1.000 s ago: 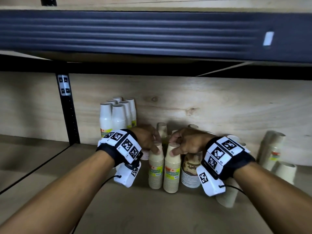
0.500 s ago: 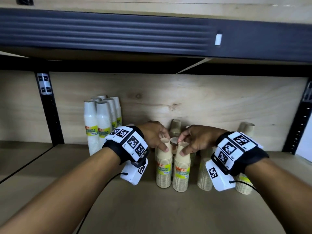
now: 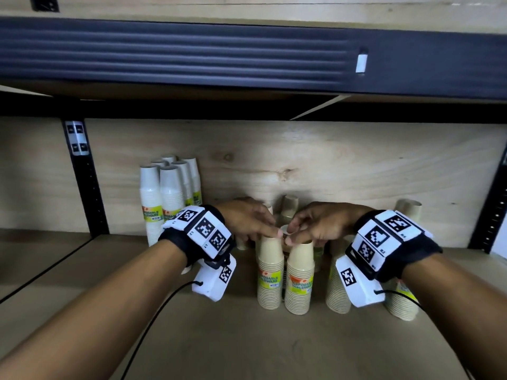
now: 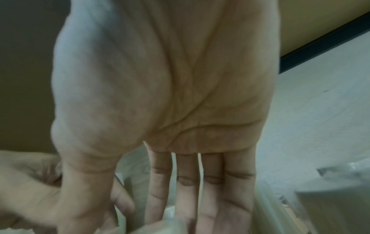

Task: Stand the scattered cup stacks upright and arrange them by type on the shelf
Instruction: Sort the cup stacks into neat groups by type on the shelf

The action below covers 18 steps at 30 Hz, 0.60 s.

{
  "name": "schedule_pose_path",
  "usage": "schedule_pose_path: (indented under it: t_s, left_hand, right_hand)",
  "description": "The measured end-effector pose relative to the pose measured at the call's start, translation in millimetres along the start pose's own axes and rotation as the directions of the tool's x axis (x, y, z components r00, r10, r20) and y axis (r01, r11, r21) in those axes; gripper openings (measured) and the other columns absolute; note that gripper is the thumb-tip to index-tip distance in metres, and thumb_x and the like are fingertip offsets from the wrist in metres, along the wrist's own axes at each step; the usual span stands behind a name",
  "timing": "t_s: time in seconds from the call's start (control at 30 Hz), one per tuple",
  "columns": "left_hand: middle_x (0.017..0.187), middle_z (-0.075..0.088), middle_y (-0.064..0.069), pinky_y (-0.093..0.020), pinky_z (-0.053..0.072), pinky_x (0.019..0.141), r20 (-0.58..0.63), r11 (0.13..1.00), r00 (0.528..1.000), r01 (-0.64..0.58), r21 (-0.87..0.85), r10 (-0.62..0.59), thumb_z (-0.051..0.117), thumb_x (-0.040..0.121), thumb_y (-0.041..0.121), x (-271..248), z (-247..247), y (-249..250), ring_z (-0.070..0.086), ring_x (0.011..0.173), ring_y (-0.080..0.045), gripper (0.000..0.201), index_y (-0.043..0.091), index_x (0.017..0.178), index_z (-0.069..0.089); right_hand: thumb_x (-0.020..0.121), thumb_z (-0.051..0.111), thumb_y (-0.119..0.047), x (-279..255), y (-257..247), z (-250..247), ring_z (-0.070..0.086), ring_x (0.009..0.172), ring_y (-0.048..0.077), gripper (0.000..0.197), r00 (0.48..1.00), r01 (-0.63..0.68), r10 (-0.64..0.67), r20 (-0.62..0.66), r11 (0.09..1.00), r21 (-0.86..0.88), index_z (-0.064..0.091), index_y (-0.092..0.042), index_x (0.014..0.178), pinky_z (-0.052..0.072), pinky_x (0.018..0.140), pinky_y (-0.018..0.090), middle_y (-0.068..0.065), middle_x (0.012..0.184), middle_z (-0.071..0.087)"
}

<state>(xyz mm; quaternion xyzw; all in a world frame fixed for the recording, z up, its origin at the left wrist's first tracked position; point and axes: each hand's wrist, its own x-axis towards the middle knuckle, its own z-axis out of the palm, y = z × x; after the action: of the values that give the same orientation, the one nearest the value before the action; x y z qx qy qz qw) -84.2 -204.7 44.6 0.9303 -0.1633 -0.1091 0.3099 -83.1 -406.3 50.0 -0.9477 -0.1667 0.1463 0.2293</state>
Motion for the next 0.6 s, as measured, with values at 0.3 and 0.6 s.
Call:
schedule_pose_path:
  t_s: [0.3,0.6]
  left_hand:
    - [0.115,0.064,0.009,-0.024,0.047,0.078,-0.246,0.963,0.964,0.154,0.221,-0.098,0.057,0.09,0.048,18,-37,-26,0.063,0.105,-0.016,0.042,0.018,0.119,0.065]
    - [0.12,0.066,-0.006,-0.029,0.046,0.091,-0.367,0.844,0.909,0.348,0.407,-0.197,0.058,0.092,0.036,57,-37,-74,0.062,0.111,-0.023,0.036,0.012,0.116,0.068]
  right_hand:
    - [0.078,0.068,-0.057,7,-5,-1,0.061,0.103,0.015,0.035,0.987,0.011,-0.019,-0.162,0.999,-0.05,0.066,-0.031,0.102,0.049,0.096,0.036,-0.008,0.107,0.066]
    - [0.087,0.043,-0.069,11,-4,11,0.047,0.123,0.011,0.057,0.995,0.016,-0.026,-0.092,0.994,-0.111,0.053,-0.036,0.133,0.032,0.095,0.021,-0.011,0.141,0.048]
